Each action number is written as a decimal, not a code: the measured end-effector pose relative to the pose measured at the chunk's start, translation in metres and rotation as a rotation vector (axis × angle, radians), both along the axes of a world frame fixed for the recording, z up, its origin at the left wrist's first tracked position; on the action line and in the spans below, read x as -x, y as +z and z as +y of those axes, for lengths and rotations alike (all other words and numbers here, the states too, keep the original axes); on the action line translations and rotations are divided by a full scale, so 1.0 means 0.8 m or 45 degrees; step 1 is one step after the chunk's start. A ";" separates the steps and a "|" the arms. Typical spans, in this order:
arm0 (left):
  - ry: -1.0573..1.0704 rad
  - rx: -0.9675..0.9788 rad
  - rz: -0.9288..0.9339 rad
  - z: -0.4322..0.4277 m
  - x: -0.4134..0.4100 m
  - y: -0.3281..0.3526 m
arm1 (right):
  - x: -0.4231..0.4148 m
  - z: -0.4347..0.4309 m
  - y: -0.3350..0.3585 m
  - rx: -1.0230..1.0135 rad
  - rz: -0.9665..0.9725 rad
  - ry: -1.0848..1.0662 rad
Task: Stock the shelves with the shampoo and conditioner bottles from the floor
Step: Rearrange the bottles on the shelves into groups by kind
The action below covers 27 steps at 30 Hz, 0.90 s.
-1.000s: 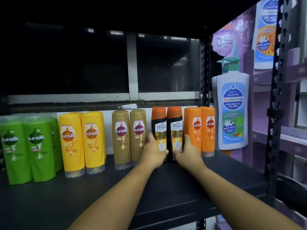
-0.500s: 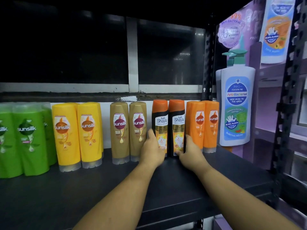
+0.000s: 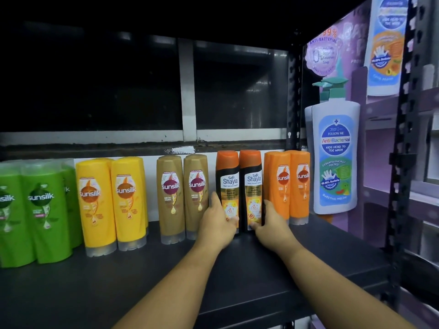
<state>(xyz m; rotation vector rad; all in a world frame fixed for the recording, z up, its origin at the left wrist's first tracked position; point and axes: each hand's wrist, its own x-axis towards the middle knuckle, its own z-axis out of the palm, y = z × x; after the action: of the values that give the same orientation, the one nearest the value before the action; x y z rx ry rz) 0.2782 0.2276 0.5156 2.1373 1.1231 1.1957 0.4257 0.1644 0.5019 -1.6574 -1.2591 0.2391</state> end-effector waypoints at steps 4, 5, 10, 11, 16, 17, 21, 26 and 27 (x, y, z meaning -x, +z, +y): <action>-0.028 -0.284 -0.134 -0.021 0.013 0.032 | -0.002 -0.002 -0.004 -0.066 0.021 0.032; -0.030 -0.364 -0.146 -0.025 0.016 0.050 | -0.003 -0.001 -0.004 -0.090 0.026 0.042; 0.089 -0.549 0.066 -0.007 0.014 0.179 | -0.011 0.007 -0.006 -0.135 0.078 0.101; 0.101 -0.519 0.141 0.002 0.009 0.206 | -0.012 0.008 -0.006 -0.135 0.090 0.114; 0.022 -0.097 0.708 0.049 -0.025 0.281 | -0.014 0.010 -0.009 -0.187 0.091 0.131; 0.010 0.018 0.754 0.054 -0.031 0.287 | -0.014 0.010 -0.009 -0.189 0.098 0.138; 0.014 0.238 0.877 0.068 -0.054 0.298 | -0.015 0.013 -0.009 -0.195 0.085 0.142; 0.092 0.256 0.990 0.076 -0.070 0.300 | -0.018 0.017 -0.009 -0.204 0.086 0.155; 0.116 0.245 1.008 0.075 -0.072 0.301 | -0.017 0.016 -0.009 -0.201 0.090 0.155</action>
<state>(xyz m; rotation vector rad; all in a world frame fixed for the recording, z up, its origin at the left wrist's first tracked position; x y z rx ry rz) 0.3354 0.2879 0.7566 2.4749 1.5746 0.2099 0.4394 0.1774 0.4945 -1.4287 -1.2929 0.2631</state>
